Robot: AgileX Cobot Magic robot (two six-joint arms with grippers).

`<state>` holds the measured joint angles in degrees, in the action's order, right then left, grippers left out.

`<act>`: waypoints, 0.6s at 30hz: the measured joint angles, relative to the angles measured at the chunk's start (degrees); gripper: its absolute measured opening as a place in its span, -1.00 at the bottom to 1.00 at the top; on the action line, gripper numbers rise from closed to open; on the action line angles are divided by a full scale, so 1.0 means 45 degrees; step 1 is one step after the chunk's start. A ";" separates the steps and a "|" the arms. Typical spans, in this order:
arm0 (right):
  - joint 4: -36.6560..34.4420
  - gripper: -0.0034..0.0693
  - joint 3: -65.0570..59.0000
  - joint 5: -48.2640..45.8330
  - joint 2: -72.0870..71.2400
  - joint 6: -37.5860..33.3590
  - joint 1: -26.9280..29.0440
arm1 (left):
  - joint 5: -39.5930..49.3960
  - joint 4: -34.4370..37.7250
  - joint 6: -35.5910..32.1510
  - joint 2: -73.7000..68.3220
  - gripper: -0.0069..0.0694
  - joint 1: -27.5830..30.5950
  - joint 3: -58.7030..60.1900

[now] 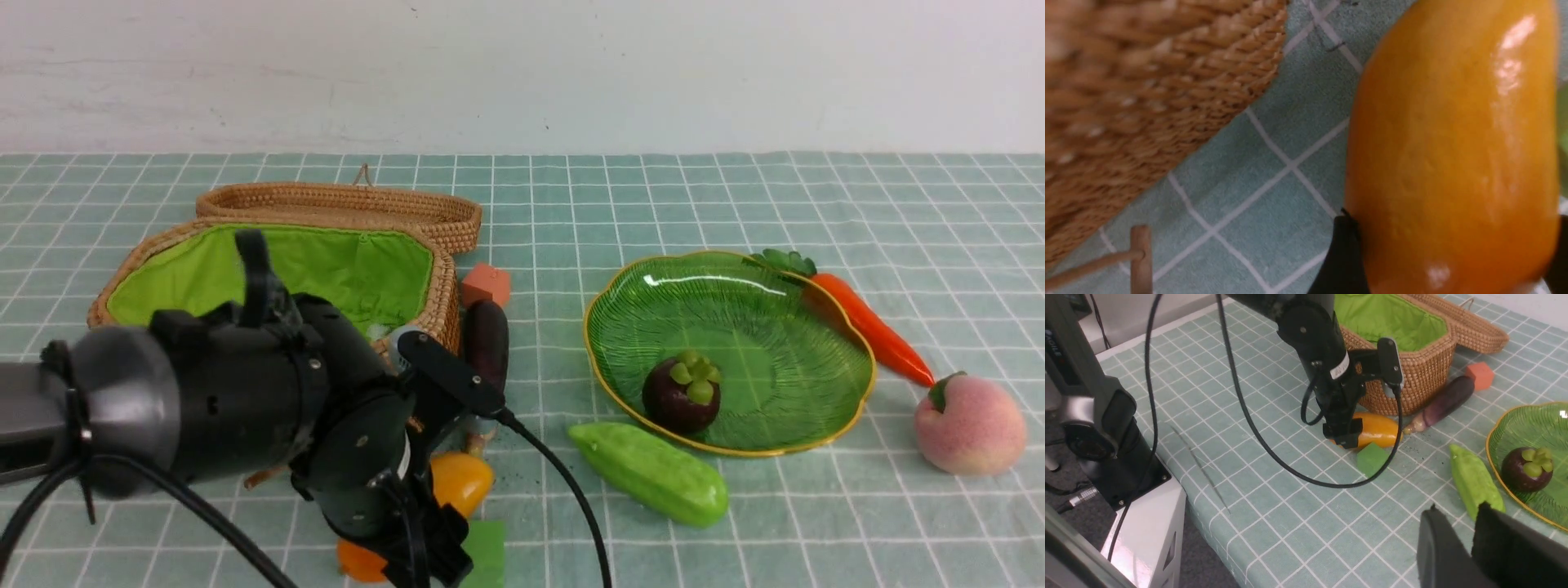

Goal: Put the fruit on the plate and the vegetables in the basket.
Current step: Grab the mango with your left arm and place it on the right plate

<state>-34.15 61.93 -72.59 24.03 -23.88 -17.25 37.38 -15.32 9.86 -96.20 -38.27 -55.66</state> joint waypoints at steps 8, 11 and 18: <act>-0.0226 -0.51 0.0000 0.0000 0.0000 0.0000 0.0000 | -0.0015 -0.0236 0.0087 -0.0341 0.59 0.0000 -0.0175; -0.0226 -0.51 0.0000 0.0000 0.0000 0.0000 0.0000 | 0.0214 -0.0158 0.0087 -0.0164 0.59 -0.0087 -0.0258; 0.1244 -0.51 0.0000 0.0825 0.0000 0.1070 0.0000 | 0.1752 0.0369 0.0314 0.1428 0.59 -0.1585 -0.1521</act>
<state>-28.55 61.93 -68.88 24.03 -19.06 -17.25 45.26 -13.66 11.27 -89.77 -45.41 -62.50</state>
